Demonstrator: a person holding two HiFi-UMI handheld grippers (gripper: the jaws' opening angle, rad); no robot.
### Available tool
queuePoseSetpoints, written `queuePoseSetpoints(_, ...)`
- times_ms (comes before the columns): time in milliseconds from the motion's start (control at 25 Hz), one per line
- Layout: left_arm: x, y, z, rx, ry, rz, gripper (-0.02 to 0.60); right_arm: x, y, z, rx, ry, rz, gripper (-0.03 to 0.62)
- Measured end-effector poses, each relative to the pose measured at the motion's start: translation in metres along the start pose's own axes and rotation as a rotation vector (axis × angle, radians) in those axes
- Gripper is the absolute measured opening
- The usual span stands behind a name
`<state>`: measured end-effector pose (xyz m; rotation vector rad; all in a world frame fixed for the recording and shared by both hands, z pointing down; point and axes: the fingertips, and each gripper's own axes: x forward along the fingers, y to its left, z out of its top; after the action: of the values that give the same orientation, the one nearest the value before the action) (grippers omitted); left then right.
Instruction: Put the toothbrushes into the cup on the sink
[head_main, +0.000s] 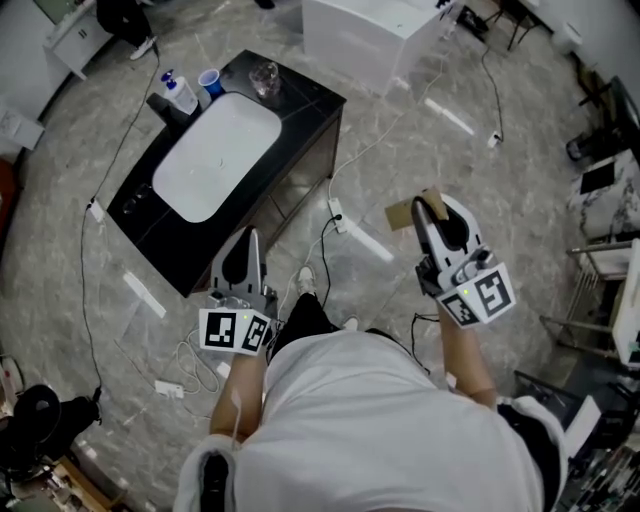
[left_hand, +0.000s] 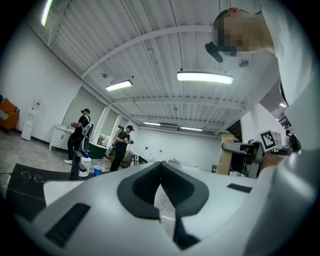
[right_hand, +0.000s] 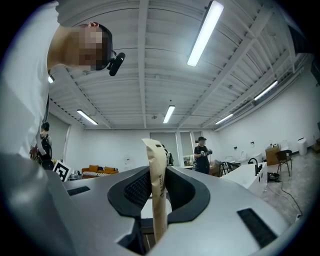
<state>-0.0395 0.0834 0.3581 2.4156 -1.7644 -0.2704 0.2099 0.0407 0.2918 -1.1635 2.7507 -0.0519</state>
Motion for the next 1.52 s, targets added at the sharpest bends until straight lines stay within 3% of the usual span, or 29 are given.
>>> queuePoseSetpoints(800, 0.093, 0.106, 0.012, -0.013, 0.0, -0.012, 0.003, 0.132, -0.019, -0.012, -0.017, 0.032, -0.003, 0.089)
queuePoseSetpoints(1240, 0.139, 0.133, 0.01, -0.073, -0.014, -0.086, 0.003, 0.159, -0.026, 0.0, -0.074, 0.058, -0.081, 0.089)
queuePoseSetpoints(1520, 0.145, 0.139, 0.007, -0.095, -0.012, -0.094, 0.003, 0.174, -0.024, 0.004, -0.093, 0.071, -0.071, 0.089)
